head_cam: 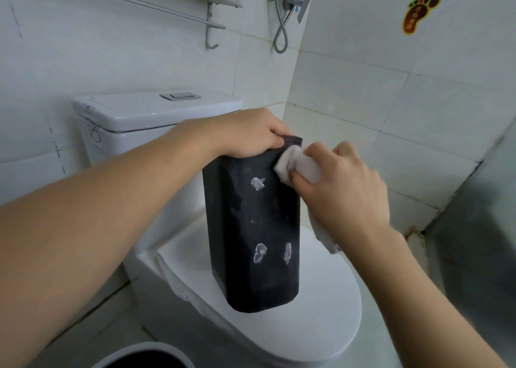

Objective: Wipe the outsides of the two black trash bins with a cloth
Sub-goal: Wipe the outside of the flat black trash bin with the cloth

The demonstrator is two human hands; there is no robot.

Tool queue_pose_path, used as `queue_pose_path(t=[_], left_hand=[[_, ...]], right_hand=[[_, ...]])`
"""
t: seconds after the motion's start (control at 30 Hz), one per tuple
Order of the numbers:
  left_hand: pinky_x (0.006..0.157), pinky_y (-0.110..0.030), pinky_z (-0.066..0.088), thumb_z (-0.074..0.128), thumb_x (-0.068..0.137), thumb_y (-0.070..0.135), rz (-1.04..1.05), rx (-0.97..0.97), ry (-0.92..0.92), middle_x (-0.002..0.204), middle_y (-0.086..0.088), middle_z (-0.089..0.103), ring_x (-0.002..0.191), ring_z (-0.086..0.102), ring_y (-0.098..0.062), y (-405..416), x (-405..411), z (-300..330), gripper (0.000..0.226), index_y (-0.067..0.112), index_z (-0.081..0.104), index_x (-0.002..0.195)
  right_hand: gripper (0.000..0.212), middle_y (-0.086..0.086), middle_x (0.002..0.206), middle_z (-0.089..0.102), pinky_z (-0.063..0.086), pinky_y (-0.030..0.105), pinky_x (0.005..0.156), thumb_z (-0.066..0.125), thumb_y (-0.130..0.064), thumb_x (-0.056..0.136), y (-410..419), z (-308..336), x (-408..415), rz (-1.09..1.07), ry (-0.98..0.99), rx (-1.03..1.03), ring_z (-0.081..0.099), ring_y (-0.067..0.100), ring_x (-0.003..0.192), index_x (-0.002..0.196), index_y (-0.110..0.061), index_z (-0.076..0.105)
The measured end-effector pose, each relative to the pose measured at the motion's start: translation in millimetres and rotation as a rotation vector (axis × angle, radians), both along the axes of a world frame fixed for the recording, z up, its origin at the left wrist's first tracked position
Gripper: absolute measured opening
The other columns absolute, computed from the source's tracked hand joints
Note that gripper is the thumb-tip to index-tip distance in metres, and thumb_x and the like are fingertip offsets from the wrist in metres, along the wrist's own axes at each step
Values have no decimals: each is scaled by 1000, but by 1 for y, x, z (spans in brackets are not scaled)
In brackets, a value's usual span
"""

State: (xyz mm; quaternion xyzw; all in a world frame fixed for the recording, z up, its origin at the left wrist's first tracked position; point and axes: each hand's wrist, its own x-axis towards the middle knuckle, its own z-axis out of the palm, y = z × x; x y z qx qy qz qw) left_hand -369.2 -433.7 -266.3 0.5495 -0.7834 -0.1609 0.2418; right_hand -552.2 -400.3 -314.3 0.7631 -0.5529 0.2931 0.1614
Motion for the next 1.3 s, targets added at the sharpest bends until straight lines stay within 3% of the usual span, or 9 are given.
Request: queue_pose_path(t=[0.23, 0.47, 0.6, 0.7, 0.83, 0.97, 1.07, 1.17, 1.3], left_hand=[[91, -36, 49, 47, 98, 13, 28, 18, -13, 107, -7, 72, 101, 65, -23, -1, -3, 0, 29, 16, 71, 113], [90, -27, 46, 49, 98, 15, 0, -3, 8, 102, 4, 72, 98, 62, -13, -2, -6, 0, 28, 25, 74, 107], [72, -27, 43, 46, 97, 9, 28, 17, 12, 104, -15, 70, 77, 55, -12, -3, 4, -1, 29, 11, 71, 110], [70, -27, 40, 44, 96, 9, 39, 20, -2, 105, -19, 67, 76, 52, -12, -5, 4, -1, 28, 4, 68, 110], [69, -25, 41, 46, 96, 10, 7, 11, -17, 90, -7, 68, 73, 52, -11, -4, -9, 0, 28, 10, 71, 108], [77, -25, 43, 50, 98, 15, -15, -14, -3, 88, 3, 69, 83, 56, -13, -4, -10, -1, 23, 18, 73, 96], [82, -26, 45, 49, 98, 14, -18, -7, 1, 97, 1, 72, 88, 60, -11, -5, -5, -1, 27, 21, 74, 105], [74, -24, 45, 46, 96, 9, 19, 27, 26, 101, -4, 72, 79, 58, -8, -3, 0, 0, 32, 19, 73, 110], [76, -30, 43, 44, 96, 11, 48, 24, -5, 110, -17, 68, 81, 55, -12, -4, 2, -1, 28, 5, 67, 110]], right_hand=[[24, -4, 90, 43, 35, 32, 55, 49, -55, 90, 13, -19, -13, 8, 61, 55, 55, 34, 65, 103, -35, 54], [27, 1, 89, 43, 35, 33, 58, 48, -52, 90, -13, 12, 3, 4, -45, -7, 49, 35, 64, 103, -30, 56], [24, -2, 90, 41, 38, 32, 55, 47, -52, 92, 8, -12, 0, 10, 18, 43, 52, 36, 63, 101, -30, 52], [24, -4, 93, 41, 37, 31, 54, 47, -53, 92, 21, -25, -8, 0, 70, 67, 53, 34, 62, 104, -33, 51], [26, -1, 92, 43, 36, 33, 57, 48, -54, 91, 7, -8, -10, -9, 17, 27, 55, 37, 67, 106, -34, 55], [26, 2, 92, 43, 36, 33, 59, 47, -51, 92, -9, 13, 0, -7, -33, -5, 47, 34, 64, 106, -32, 56], [24, 0, 91, 42, 35, 33, 57, 48, -51, 92, -3, 5, 0, 0, -25, -5, 47, 34, 61, 103, -31, 55], [22, -2, 90, 41, 36, 32, 54, 49, -51, 91, 13, -19, -6, 9, 9, 49, 52, 35, 61, 99, -31, 52], [22, -6, 90, 42, 35, 30, 53, 50, -54, 90, 21, -33, -16, 15, 13, 107, 52, 31, 61, 100, -34, 52]])
